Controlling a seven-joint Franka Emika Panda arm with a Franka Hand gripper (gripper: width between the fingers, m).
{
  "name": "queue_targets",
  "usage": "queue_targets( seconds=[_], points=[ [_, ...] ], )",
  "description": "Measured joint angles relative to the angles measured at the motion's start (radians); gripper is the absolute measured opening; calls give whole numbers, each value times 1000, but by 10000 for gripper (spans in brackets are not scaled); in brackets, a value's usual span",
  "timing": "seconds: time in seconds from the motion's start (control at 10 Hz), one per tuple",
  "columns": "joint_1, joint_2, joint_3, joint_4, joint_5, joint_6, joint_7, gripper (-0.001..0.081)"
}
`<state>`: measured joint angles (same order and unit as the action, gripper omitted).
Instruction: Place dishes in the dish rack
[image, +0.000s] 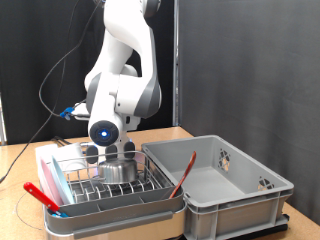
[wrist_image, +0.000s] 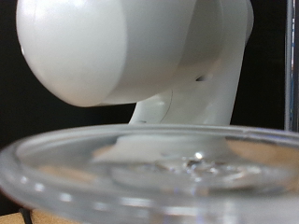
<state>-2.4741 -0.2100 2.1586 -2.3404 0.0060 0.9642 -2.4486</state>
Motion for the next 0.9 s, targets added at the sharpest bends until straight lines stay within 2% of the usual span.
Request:
queue_targets(
  seconds=[0.9],
  points=[
    [-5,-117,5,4,29,53,-40,110]
  ],
)
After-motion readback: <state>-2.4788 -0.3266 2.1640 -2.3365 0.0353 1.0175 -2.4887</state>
